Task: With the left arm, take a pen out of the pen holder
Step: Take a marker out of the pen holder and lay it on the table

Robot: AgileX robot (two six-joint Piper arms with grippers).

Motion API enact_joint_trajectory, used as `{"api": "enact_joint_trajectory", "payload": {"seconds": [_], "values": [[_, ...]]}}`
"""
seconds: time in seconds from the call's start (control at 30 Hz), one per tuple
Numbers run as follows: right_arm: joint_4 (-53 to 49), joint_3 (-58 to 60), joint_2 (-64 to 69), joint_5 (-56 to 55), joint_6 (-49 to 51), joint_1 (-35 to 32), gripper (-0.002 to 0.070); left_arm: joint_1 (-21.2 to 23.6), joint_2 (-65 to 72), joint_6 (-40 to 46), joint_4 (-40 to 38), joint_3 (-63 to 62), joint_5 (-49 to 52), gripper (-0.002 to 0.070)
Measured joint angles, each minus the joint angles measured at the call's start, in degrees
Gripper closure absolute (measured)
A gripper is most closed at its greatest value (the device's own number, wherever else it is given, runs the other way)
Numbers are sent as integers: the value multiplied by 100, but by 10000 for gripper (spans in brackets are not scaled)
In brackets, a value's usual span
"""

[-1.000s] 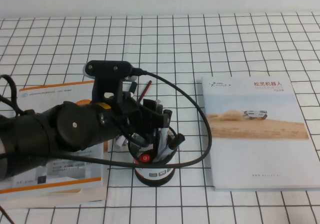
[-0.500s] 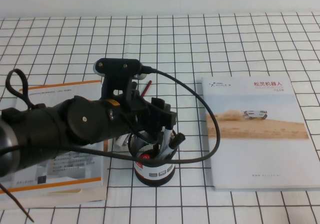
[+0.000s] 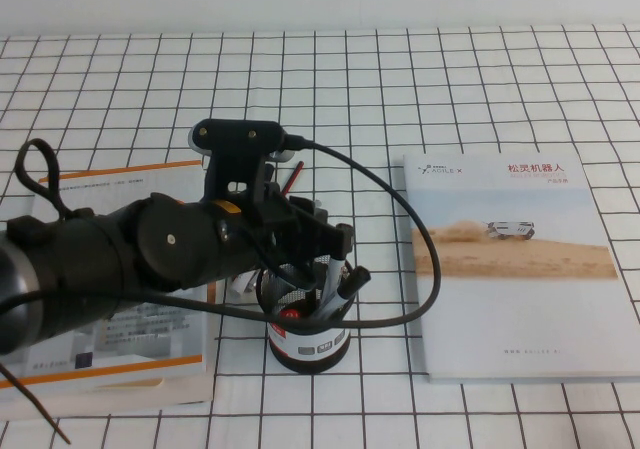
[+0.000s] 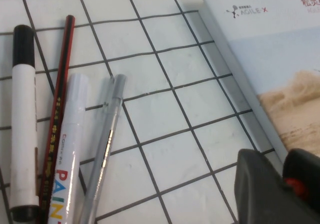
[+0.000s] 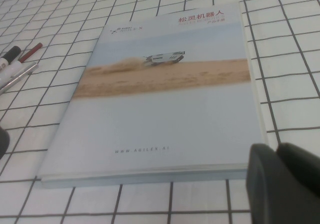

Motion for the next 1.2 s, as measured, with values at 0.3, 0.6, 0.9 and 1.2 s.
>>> {"api": "enact_joint_trajectory", "payload": {"seconds": [0.3, 0.6, 0.9, 1.2], "values": [[0, 0, 0, 0, 0, 0, 688, 0, -25, 64, 0, 0, 13, 640], [0, 0, 0, 0, 0, 0, 688, 0, -707, 278, 169, -200, 522, 640], [0, 0, 0, 0, 0, 0, 688, 0, -1184, -22, 970, -1003, 1705, 641], [0, 0, 0, 0, 0, 0, 688, 0, -1187, -1676, 3280, -2286, 3005, 641]]}}
